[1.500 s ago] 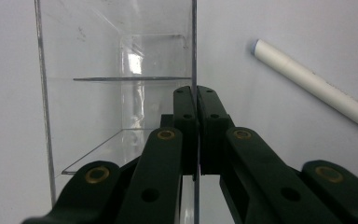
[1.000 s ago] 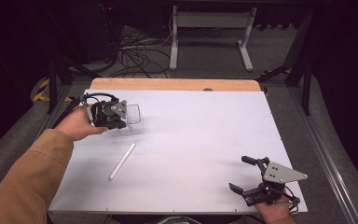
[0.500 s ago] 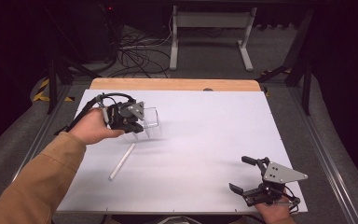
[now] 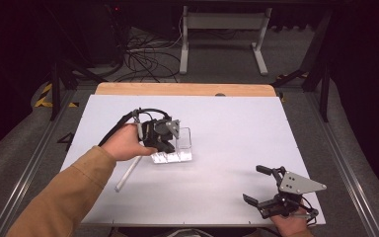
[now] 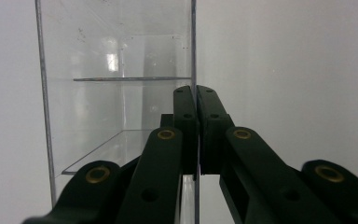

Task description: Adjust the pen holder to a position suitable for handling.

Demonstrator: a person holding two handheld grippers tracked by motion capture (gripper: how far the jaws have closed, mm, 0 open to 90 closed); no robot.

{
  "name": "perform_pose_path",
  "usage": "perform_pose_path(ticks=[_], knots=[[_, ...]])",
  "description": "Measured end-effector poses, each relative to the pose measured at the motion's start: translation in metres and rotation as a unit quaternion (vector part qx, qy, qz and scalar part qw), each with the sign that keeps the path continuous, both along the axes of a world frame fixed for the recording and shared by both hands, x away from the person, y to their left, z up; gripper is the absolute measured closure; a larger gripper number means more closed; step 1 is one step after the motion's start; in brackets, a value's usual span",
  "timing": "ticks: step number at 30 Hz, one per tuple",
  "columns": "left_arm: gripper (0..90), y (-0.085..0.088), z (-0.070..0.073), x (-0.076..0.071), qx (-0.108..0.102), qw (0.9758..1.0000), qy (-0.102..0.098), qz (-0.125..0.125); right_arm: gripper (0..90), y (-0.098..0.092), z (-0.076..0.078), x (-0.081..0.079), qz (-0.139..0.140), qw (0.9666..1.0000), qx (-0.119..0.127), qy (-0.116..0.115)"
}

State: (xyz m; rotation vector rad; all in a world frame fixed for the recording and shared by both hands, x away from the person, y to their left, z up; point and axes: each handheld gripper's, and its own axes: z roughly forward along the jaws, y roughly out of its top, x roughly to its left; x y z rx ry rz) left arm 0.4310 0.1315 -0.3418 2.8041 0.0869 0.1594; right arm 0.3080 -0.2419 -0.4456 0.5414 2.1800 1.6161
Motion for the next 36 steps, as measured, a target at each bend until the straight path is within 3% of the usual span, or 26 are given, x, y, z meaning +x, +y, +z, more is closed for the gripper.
perform_pose_path(ticks=[15, 18, 24, 31, 36], knots=[[88.4, -0.037, -0.017, 0.002, 0.008, 0.9991, 0.021, -0.035, 2.2, -0.001, 0.0, 0.0, 0.001, 1.0, 0.003, 0.0], [88.4, -0.04, -0.019, 0.002, 0.017, 0.9991, 0.021, -0.032, 2.2, -0.002, 0.0, -0.001, 0.0, 1.0, 0.002, 0.001], [88.4, -0.043, -0.019, 0.004, 0.015, 0.9994, 0.027, -0.014, 2.2, -0.001, 0.0, 0.0, 0.003, 1.0, 0.003, 0.0], [88.1, -0.049, -0.021, 0.003, 0.024, 0.9992, 0.023, -0.025, 2.2, -0.001, 0.0, 0.0, 0.002, 1.0, 0.003, 0.0], [81.6, -0.046, -0.016, 0.004, 0.006, 0.9997, 0.021, -0.012, 2.2, -0.002, 0.0, -0.001, 0.003, 1.0, 0.002, 0.0]])
